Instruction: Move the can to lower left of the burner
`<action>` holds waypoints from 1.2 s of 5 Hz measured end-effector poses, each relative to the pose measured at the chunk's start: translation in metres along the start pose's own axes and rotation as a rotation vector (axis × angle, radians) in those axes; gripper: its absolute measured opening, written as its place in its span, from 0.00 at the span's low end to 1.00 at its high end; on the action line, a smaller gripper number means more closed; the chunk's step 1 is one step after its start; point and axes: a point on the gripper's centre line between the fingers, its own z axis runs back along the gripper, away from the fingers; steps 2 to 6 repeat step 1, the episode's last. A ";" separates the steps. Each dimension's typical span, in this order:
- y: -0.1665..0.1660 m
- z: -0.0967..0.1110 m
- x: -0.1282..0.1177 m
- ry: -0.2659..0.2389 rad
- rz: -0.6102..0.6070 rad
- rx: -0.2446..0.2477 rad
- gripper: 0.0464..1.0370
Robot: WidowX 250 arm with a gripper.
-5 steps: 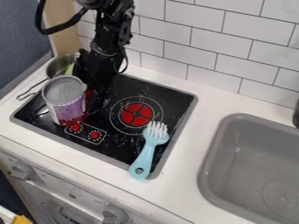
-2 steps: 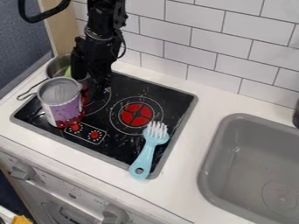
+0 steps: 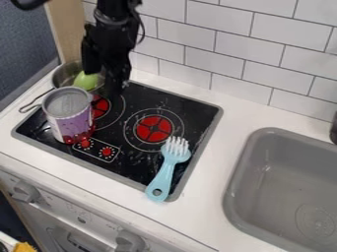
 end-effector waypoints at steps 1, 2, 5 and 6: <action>0.000 0.000 -0.001 0.003 0.002 -0.003 0.96; 0.000 0.000 -0.001 0.003 0.002 -0.003 0.96; 0.000 0.000 -0.001 0.003 0.002 -0.003 0.96; 0.000 0.000 -0.001 0.003 0.002 -0.003 0.96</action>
